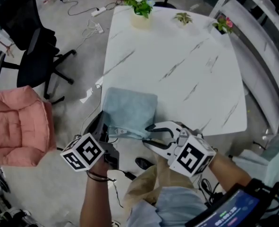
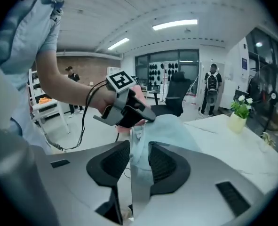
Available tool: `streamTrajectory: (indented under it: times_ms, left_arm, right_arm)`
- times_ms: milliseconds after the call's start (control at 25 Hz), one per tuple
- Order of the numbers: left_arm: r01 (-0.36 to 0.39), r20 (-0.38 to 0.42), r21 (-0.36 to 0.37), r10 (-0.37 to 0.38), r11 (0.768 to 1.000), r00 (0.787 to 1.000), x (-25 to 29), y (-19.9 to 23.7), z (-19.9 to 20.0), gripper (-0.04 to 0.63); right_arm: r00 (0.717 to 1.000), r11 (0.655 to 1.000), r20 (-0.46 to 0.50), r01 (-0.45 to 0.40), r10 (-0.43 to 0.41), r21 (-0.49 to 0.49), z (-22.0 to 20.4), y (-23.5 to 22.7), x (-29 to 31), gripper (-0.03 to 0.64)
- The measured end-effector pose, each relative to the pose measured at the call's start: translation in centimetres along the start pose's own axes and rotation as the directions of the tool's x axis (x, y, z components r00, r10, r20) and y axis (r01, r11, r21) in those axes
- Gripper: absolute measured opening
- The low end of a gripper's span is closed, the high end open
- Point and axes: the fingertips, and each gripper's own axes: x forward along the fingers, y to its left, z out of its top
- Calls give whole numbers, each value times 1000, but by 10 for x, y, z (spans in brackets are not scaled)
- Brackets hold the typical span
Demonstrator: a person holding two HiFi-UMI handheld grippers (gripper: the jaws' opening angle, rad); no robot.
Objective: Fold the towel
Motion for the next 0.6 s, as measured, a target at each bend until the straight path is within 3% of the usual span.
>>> streamTrajectory:
  times_ms: [240,440,600]
  left_arm:
    - [-21,-39,17,22,1000,999,3,9,-14,9]
    - [-25,-47,8,25,1000,999,7,13,-19,8]
    - [-34,-68,56,38,998,997,15,12,-15,8]
  right_arm:
    - [976,996,-215,-60,43,-71,-51,3,32,135]
    - [962,990,-271,-55,19,-129,-57,-9,32,132]
    - [961,988,-275,-61,19,-143,-57,-20,36,133]
